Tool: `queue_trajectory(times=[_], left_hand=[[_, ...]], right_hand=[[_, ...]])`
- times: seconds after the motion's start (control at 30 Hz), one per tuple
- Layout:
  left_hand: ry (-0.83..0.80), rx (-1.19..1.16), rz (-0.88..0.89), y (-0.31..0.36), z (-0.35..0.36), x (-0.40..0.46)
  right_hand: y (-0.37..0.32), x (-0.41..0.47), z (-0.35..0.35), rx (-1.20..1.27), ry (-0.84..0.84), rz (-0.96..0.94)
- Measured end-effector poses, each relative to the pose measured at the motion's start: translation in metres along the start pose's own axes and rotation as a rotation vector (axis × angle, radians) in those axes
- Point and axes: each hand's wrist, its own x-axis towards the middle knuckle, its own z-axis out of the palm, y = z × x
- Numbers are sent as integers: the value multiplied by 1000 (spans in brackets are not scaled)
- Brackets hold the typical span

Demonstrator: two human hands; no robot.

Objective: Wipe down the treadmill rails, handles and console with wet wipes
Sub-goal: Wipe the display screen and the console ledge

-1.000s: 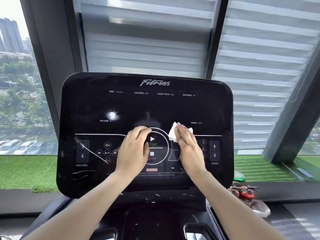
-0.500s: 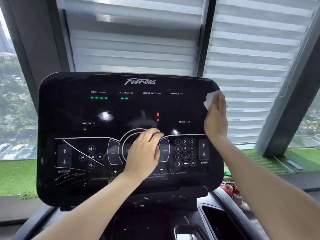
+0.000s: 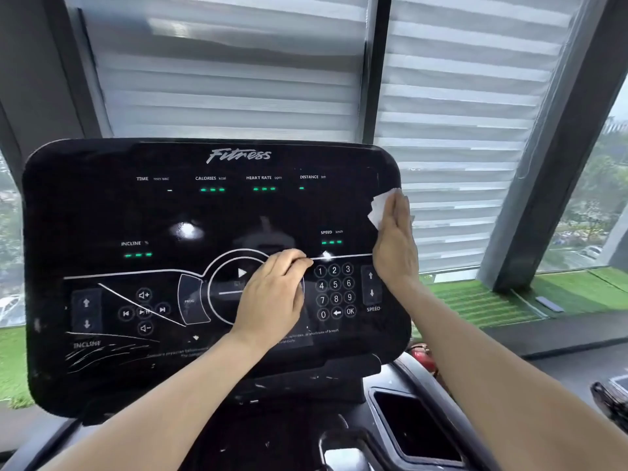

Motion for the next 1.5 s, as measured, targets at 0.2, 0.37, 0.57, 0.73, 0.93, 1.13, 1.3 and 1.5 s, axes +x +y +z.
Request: queue_trajectory(times=[0.2, 0.37, 0.57, 0.73, 0.93, 1.13, 1.3, 1.5], left_hand=[[-7, 27, 16, -1, 1, 1], [-10, 49, 9, -2, -2, 7], [-13, 46, -25, -5, -7, 8], [-6, 57, -58, -16, -11, 1], [19, 75, -67, -35, -22, -6], [73, 75, -137, -69, -47, -20], [83, 70, -204, -104, -71, -39], [121, 101, -292, -150, -103, -66]], right_hand=[[15, -55, 13, 27, 39, -29], [6, -31, 9, 49, 26, 9], [-15, 39, -4, -2, 69, -13], [-26, 49, 0, -13, 49, -155], [-64, 21, 15, 21, -22, -231], [-121, -4, 43, 21, -118, -341], [-178, -29, 74, 50, -155, -442], [-247, -52, 108, 102, -168, -521]])
